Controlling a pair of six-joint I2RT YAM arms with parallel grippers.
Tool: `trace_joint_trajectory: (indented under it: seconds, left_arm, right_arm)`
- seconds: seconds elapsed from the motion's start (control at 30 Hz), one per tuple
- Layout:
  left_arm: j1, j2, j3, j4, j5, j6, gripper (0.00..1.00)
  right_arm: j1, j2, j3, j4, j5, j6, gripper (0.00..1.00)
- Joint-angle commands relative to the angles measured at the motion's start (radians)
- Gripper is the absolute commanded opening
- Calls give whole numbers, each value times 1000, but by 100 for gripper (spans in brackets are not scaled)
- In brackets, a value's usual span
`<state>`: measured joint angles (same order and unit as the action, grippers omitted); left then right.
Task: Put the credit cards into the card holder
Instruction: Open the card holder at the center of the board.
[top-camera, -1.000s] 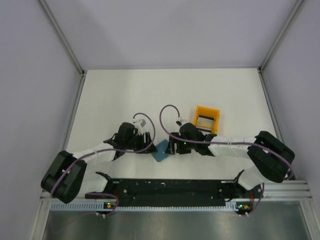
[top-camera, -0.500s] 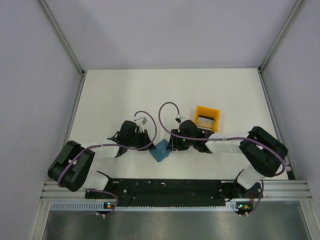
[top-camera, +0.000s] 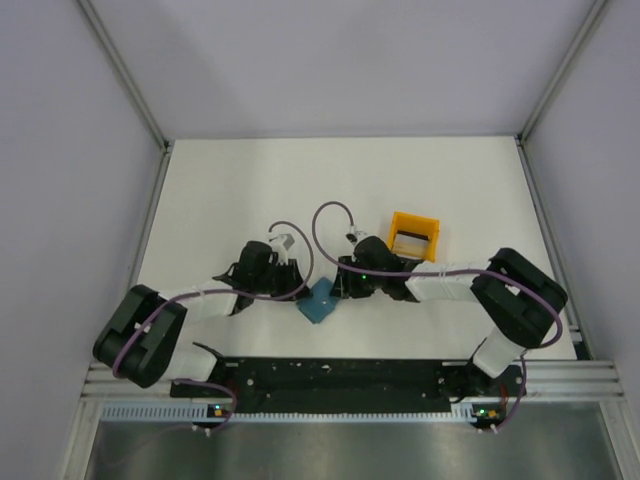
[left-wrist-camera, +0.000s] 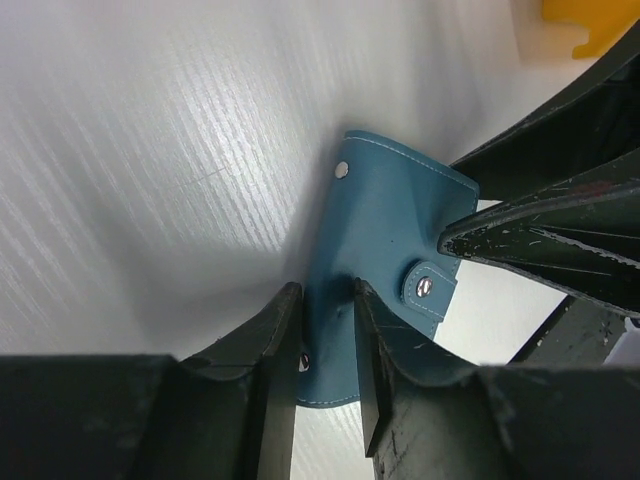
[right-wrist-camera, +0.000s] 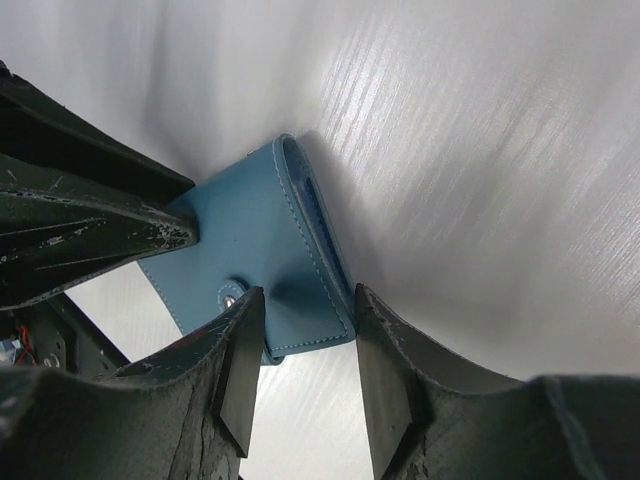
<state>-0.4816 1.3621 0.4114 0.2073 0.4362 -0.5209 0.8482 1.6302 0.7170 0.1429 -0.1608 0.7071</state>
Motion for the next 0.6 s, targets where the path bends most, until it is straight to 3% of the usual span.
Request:
trace_joint_trajectory:
  seconds: [0.0,0.1,0.2,0.27,0.3,0.47,0.57]
  left_arm:
    - [-12,32,27,76,125,9,32]
    - [-14,68,32,89,157,12,31]
    - [-14,91,43,78,173,24,19]
    - [-12,98,56,52,165,35,3]
    - [-14,103,66,38,158,44,0]
    - [-14,123,154,-95,102,108,0]
    - [-12,118,216,-164,59,156,0]
  right_arm:
    - [17,42,16,-9,-28,0,42]
    - [17,45,16,-9,-29,2,43]
    - [15,45,15,-6,-28,6,43]
    - [15,43,13,-6,-31,5,43]
    - [17,40,12,-6,-34,0,43]
    - [15,-25,16,-58,1,-93,49]
    - [17,-110,27,-135,102,-174,56]
